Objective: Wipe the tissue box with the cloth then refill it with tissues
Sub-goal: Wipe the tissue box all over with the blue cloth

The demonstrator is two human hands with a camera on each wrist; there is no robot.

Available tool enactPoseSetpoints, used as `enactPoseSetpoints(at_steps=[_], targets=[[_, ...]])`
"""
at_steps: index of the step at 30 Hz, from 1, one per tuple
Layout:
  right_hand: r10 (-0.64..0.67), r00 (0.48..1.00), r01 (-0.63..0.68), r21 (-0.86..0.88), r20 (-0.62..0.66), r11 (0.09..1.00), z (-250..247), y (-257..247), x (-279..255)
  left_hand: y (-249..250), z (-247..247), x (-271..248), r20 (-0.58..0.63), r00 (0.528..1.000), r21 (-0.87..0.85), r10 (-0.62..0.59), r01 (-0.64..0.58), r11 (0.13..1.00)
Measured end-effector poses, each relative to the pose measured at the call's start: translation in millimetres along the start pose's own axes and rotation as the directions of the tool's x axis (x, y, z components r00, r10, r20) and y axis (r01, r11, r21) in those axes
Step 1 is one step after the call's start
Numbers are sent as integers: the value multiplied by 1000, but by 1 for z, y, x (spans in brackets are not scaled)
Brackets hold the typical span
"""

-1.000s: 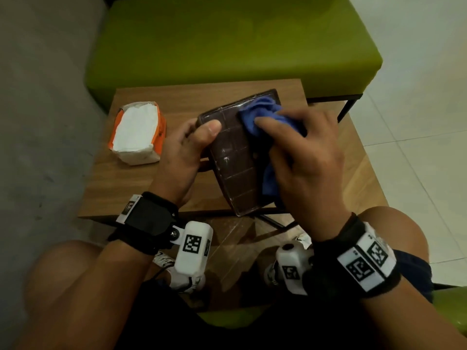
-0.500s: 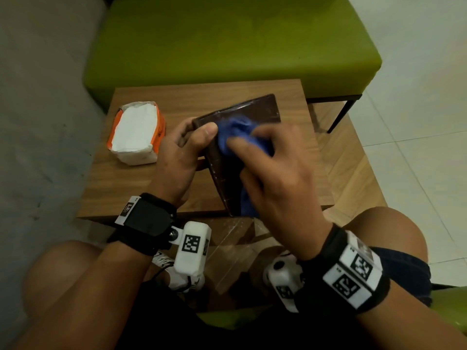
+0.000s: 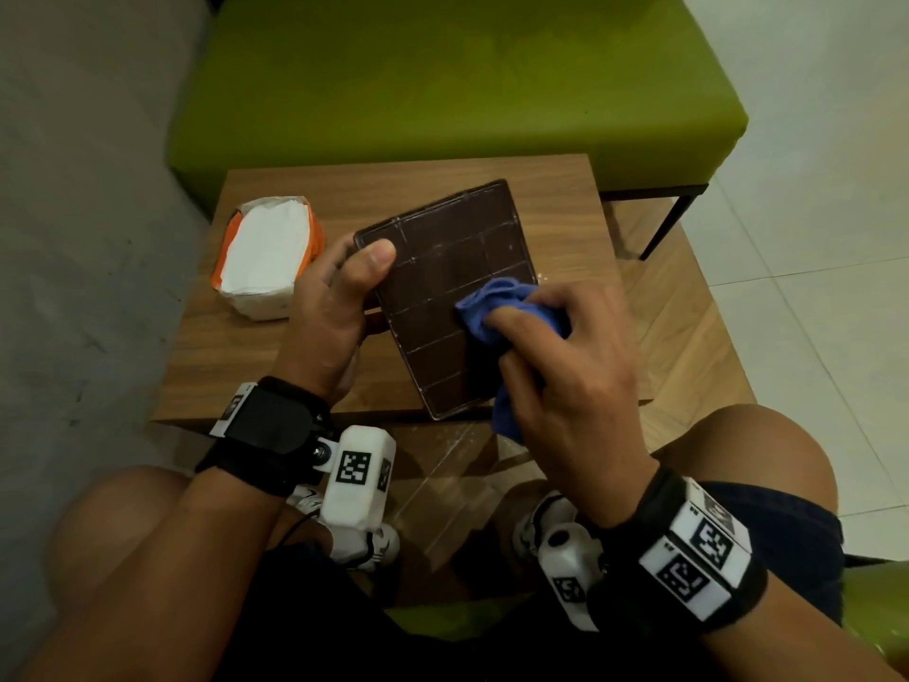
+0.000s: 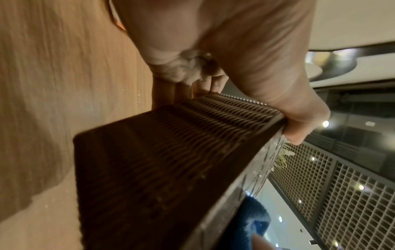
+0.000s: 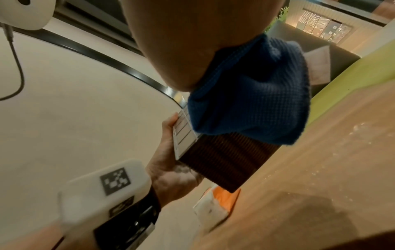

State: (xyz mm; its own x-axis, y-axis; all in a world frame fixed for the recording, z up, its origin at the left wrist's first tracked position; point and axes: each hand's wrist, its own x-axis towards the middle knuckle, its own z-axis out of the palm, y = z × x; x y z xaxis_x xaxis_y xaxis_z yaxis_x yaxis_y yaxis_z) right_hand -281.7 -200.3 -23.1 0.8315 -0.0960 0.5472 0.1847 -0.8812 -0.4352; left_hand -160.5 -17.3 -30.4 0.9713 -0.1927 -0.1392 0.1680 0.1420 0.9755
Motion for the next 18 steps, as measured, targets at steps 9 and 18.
enactPoseSetpoints(at_steps=[9, 18], targets=[[58, 989, -57, 11, -133, 998, -4, 5, 23, 5, -1, -3, 14, 1000, 13, 9, -9, 1000], [-33, 999, 33, 3, -34, 999, 0, 1, 11, 3, 5, -4, -2, 1000, 0, -11, 11, 1000]])
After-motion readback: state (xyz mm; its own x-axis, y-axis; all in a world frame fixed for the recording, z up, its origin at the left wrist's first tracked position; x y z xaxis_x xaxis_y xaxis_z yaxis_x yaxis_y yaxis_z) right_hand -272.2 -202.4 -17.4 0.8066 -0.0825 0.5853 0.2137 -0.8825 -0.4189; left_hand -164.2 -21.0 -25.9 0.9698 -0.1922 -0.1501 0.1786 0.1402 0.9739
